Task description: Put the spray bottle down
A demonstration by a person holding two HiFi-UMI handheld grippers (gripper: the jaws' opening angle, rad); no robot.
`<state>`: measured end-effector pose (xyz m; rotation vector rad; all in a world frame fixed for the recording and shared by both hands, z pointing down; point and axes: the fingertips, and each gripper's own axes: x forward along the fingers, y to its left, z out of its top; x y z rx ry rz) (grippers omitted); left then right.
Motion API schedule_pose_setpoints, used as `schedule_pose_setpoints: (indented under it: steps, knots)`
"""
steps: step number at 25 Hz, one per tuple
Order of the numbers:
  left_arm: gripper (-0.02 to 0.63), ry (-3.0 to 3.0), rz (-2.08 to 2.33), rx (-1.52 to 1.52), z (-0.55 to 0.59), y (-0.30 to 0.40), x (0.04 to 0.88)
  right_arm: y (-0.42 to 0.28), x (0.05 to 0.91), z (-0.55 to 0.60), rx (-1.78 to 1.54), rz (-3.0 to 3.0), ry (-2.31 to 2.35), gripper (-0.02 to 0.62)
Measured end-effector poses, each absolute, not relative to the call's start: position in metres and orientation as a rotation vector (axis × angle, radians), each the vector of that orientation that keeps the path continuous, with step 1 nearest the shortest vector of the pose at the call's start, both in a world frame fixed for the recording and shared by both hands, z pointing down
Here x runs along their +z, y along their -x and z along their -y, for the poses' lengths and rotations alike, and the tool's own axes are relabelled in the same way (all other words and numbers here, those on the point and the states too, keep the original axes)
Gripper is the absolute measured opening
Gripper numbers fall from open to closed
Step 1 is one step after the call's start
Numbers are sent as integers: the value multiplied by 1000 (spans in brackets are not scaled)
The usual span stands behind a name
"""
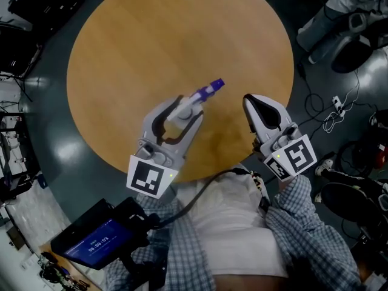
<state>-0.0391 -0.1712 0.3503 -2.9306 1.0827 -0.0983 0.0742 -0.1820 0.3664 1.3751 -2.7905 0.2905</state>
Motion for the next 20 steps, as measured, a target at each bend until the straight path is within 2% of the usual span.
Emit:
schedule_pose_setpoints:
  steps: [20]
  knots:
    - [192, 2956, -1008, -13, 170, 39, 350, -68, 379, 189, 266, 2768, -1351, 5]
